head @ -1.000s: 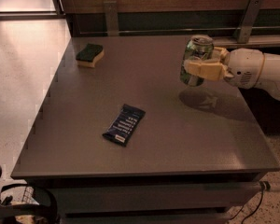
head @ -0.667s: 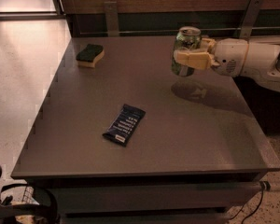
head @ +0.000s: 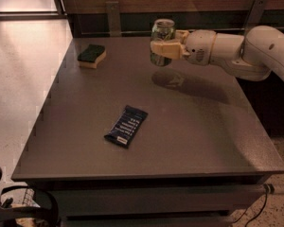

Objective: Move green can near sponge

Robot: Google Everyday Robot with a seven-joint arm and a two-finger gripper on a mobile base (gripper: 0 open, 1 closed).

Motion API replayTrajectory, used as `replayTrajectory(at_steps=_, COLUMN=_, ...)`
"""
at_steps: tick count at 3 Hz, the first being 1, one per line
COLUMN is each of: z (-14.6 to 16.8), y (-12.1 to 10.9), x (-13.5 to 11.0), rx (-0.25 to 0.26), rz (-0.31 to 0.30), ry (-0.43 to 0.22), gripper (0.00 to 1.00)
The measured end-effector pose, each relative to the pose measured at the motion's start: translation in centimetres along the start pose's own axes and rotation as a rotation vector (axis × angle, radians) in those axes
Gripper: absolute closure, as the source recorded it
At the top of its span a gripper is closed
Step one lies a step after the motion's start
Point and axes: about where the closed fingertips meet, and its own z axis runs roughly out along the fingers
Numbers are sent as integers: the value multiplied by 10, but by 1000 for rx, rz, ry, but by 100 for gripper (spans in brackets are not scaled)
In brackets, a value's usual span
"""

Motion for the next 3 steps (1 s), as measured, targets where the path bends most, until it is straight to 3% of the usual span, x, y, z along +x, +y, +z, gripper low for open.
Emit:
replayTrajectory(at_steps=1, z=36, y=-4, x=-3, rx=-2, rz=-67, ry=13, gripper=100)
replayTrajectory(at_steps=2, z=81, y=-11, x=-4, rx=-17, rz=-173, ry=27, gripper=100)
replayTrajectory(at_steps=3, z=112, y=-17, x=10, rx=-50, rz=-183, ry=13, gripper=100)
